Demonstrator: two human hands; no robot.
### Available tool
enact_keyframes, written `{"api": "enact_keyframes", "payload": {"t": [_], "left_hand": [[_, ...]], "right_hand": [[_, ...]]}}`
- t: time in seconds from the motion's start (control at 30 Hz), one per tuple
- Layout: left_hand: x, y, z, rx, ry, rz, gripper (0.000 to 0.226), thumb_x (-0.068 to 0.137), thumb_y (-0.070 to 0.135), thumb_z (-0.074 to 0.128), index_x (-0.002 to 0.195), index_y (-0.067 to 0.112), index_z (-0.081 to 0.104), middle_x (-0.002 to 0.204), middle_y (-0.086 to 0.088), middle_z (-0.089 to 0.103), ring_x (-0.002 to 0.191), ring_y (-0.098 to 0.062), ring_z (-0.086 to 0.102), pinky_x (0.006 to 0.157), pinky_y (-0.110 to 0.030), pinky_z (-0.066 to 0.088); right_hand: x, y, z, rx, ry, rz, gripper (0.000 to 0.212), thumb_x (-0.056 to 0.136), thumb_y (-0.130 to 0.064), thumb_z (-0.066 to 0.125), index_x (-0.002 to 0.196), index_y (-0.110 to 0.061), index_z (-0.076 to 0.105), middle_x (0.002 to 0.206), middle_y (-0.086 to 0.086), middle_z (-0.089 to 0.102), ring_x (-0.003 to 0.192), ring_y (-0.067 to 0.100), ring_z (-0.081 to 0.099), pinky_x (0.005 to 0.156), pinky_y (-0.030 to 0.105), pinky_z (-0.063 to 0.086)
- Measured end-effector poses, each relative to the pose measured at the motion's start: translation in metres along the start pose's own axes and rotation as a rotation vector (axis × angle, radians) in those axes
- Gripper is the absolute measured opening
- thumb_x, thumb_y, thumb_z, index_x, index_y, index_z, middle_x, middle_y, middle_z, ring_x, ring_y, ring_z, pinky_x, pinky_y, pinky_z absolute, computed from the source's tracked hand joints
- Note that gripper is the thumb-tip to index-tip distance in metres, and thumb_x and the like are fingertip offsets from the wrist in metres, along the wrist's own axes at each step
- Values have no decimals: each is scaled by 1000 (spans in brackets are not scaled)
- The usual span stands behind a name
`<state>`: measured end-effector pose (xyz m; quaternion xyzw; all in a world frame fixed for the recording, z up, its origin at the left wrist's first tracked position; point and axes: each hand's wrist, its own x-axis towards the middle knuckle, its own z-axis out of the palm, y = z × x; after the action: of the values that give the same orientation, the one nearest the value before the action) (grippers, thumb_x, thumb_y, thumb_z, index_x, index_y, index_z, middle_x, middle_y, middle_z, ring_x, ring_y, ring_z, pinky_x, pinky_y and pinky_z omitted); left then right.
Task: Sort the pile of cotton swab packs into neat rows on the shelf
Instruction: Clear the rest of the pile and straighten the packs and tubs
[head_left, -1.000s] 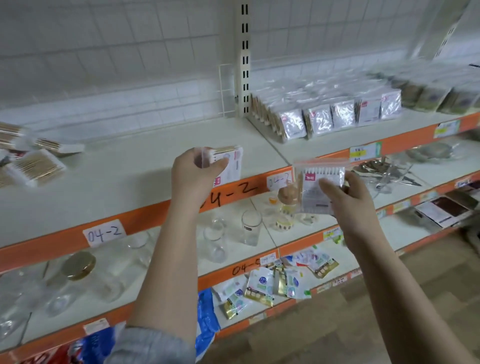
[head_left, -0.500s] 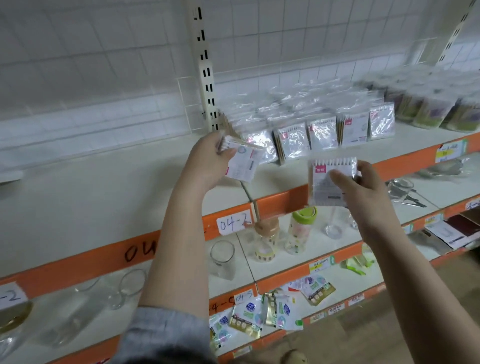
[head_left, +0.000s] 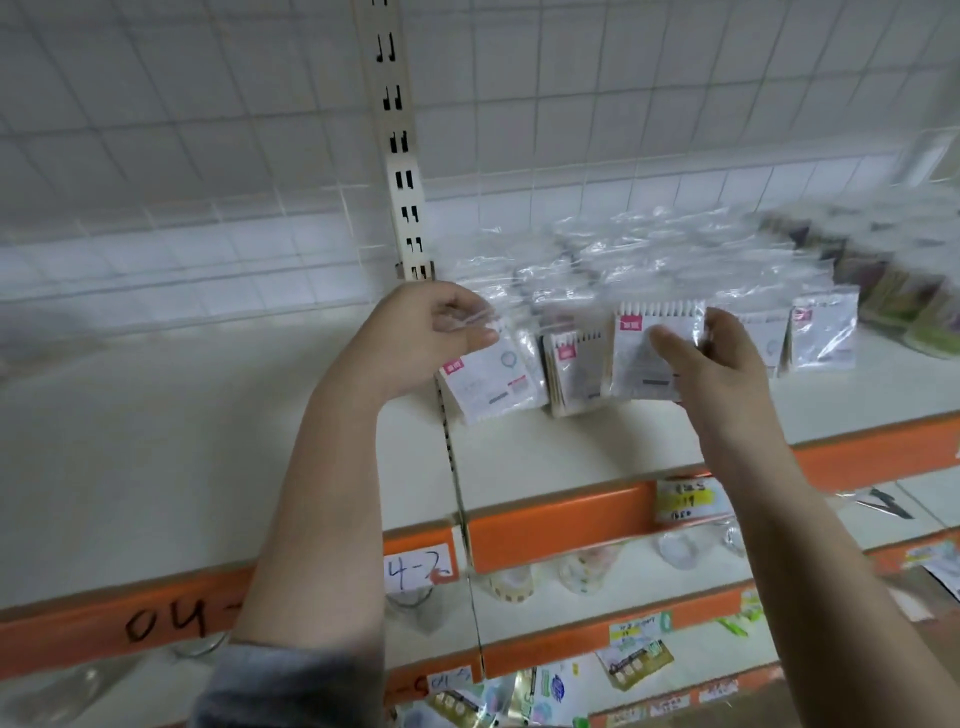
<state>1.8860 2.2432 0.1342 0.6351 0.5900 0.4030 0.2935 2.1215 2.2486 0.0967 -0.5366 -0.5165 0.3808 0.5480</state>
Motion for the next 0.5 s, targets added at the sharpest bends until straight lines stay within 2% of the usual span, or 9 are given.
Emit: {"api": "enact_keyframes", "payload": {"t": [0.07,0.13,0.2,0.3,0.4,0.5], "left_hand": [[-1,-1,3,8,-21,5,18,78,20,75,88,31,64,100,15,62,101,0,58,78,-12,43],[-4,0,8,-4,-46,7,19,80,16,73,88,29,62,99,18,61,94,11,55,73,-4,42],[-5,2,15,8,-51,7,19,80,14,73,89,27,62,97,15,62,91,9,56,69,-2,42],[-6,5,26,88,-38,17,17,78,16,75,86,26,63,91,15,62,86,8,57,68,-2,42],[-8,8,36,161,3,8,13,78,17,74,85,23,65,89,12,64,82,11,56,66,0,39],[-10,10,44,216,91,4,14,78,17,75,90,17,67,90,11,64,81,12,54,68,4,36]], "right_hand": [[7,-1,3,17,-6,4,42,82,-34,63,118,-17,50,82,6,44,73,14,47,70,32,40],[11,0,3,43,-21,-7,38,76,-38,61,108,-19,52,83,8,46,74,18,47,70,34,41],[16,1,1,86,-32,-8,30,80,-33,62,106,-20,54,83,8,49,75,18,49,72,35,44],[22,3,-2,115,-40,-22,22,89,-23,60,110,-19,54,83,4,49,71,12,47,70,27,40],[26,2,-6,119,-83,-25,12,90,-22,59,101,-25,55,86,4,50,71,12,46,67,25,39],[30,2,-13,111,-125,-20,13,90,-21,59,102,-25,54,84,2,52,71,12,47,67,25,40]]}}
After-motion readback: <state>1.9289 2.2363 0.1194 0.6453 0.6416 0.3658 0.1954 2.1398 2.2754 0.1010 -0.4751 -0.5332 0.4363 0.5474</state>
